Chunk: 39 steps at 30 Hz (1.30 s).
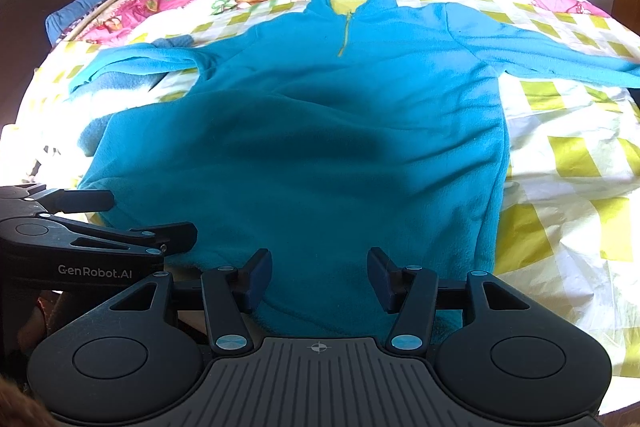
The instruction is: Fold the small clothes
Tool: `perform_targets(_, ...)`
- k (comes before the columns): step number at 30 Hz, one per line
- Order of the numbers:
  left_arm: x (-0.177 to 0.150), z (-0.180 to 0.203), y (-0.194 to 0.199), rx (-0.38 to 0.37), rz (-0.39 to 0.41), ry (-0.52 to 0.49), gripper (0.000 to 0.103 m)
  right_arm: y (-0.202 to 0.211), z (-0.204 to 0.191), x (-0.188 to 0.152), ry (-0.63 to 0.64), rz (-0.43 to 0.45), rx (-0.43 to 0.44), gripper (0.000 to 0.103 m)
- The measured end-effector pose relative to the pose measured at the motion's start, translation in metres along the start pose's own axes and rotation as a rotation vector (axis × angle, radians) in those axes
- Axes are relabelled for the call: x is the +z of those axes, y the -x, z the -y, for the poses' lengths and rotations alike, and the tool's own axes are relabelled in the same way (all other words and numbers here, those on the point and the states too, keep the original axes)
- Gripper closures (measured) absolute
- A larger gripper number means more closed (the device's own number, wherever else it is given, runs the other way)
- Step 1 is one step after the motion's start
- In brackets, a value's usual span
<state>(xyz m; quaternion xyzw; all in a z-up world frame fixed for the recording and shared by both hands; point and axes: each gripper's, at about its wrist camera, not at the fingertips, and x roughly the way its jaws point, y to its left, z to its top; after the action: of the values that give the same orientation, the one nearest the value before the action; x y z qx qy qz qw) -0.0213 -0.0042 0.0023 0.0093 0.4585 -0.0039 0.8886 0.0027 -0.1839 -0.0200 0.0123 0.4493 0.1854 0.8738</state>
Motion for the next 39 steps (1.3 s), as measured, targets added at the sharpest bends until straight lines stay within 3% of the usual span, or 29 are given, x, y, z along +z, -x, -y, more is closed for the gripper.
perform_targets(39,0.0000,0.0036,0.0002,0.002,0.006,-0.018,0.000,-0.0005,0.0009,-0.0021,-0.010,-0.001,0.000,0.046)
